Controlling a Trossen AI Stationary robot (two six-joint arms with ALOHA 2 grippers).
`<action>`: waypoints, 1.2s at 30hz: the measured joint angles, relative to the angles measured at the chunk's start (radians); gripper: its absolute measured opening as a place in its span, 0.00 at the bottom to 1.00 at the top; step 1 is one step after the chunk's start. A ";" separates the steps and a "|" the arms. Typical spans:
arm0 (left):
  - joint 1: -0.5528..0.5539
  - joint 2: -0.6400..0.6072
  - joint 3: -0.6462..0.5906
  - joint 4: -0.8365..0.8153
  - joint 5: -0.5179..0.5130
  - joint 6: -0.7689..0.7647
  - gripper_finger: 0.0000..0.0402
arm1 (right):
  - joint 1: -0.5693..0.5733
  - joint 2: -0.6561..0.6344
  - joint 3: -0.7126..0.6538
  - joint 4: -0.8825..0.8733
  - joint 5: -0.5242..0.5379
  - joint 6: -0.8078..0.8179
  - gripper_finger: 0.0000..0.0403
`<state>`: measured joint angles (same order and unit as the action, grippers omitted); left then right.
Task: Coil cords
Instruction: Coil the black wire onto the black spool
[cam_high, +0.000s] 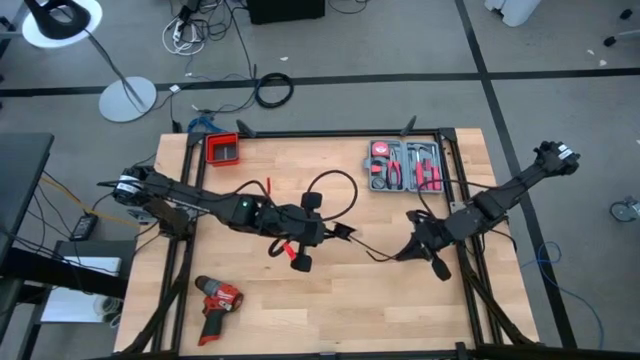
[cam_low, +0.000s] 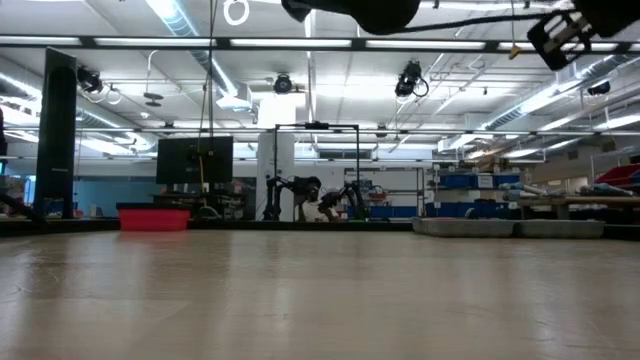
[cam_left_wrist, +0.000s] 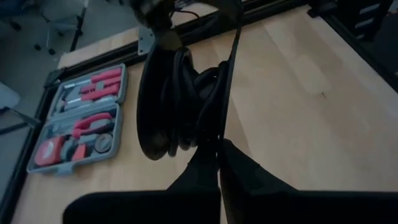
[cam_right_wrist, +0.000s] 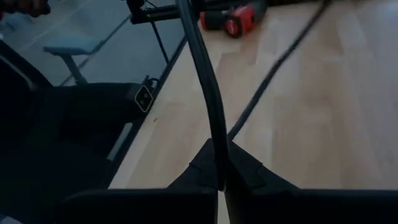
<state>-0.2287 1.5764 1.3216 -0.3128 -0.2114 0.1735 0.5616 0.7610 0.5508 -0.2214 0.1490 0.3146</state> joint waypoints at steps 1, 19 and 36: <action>0.000 0.000 0.000 -0.002 0.002 -0.010 0.00 | -0.001 0.000 0.014 0.001 0.008 -0.021 0.01; 0.026 0.119 0.000 0.145 0.165 -0.100 0.00 | -0.132 0.063 0.101 0.405 -0.046 -0.434 0.01; 0.040 0.173 -0.003 0.336 0.363 -0.103 0.00 | -0.340 0.223 0.102 0.513 -0.249 -0.430 0.01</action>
<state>-0.1886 1.7493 1.3186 0.0232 0.1515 0.0710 0.2212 0.9841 0.6525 0.2913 -0.0996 -0.1152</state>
